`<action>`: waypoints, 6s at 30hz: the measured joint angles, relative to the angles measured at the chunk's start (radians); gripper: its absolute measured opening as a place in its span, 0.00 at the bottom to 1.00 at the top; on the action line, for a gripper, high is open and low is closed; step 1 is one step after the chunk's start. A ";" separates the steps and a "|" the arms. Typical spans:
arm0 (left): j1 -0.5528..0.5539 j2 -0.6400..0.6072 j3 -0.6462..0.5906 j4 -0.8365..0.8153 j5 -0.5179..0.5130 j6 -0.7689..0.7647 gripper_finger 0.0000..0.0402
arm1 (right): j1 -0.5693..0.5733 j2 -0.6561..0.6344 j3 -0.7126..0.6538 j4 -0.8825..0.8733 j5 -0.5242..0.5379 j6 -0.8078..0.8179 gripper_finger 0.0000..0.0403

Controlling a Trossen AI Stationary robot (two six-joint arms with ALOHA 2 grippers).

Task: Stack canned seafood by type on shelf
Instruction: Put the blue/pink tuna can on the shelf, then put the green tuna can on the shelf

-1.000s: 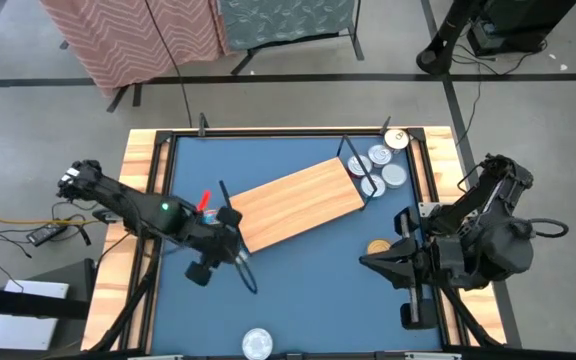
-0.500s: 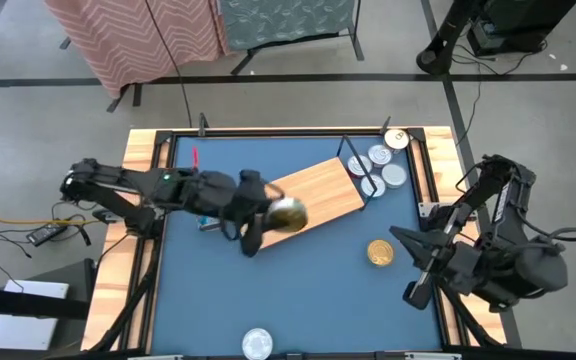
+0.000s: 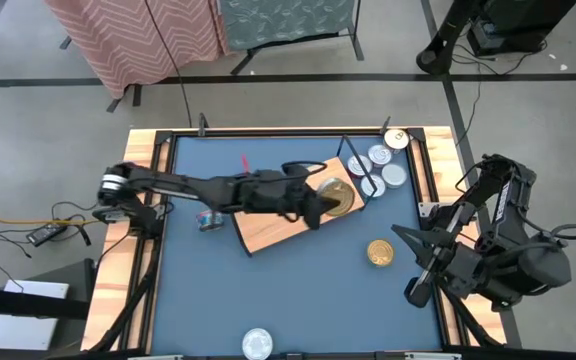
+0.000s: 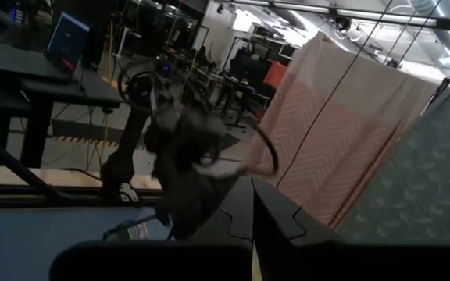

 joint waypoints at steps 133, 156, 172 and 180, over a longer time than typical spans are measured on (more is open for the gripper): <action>0.359 0.409 0.067 -0.155 0.482 0.017 0.79 | 0.047 -0.002 0.000 0.135 -0.001 -0.122 0.02; 0.374 0.376 0.854 -0.692 0.664 0.526 0.71 | 0.073 -0.034 0.000 0.158 0.000 -0.122 0.02; 0.250 -0.346 0.551 -1.127 0.379 0.786 0.63 | 0.093 -0.122 0.000 0.037 -0.001 -0.075 0.02; 0.046 -0.564 0.306 -1.160 0.210 0.712 0.63 | 0.117 -0.133 -0.044 -0.033 -0.316 0.107 0.02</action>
